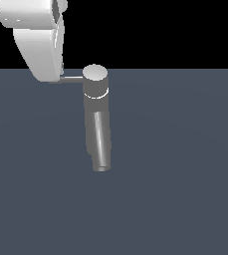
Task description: Turn on the faucet by rotating a designated handle.
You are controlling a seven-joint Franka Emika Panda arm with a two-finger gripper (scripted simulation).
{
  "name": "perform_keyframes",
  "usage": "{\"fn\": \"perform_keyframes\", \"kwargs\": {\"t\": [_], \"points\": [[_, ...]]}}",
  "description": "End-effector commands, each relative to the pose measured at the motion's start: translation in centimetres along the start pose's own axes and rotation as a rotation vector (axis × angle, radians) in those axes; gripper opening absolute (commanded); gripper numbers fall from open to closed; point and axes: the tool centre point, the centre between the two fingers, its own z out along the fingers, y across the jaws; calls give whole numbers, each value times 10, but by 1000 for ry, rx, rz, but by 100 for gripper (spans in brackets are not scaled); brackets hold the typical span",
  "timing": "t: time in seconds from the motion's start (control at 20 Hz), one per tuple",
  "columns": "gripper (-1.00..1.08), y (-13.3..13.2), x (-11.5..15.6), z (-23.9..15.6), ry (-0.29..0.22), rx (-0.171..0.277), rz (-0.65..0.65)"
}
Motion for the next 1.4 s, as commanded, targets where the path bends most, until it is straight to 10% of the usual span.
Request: {"fn": "perform_keyframes", "kwargs": {"t": [0.0,1.35], "points": [[-100,0,0,0,0,0,-1],[-100,61,-5,0,0,0,-1]]}}
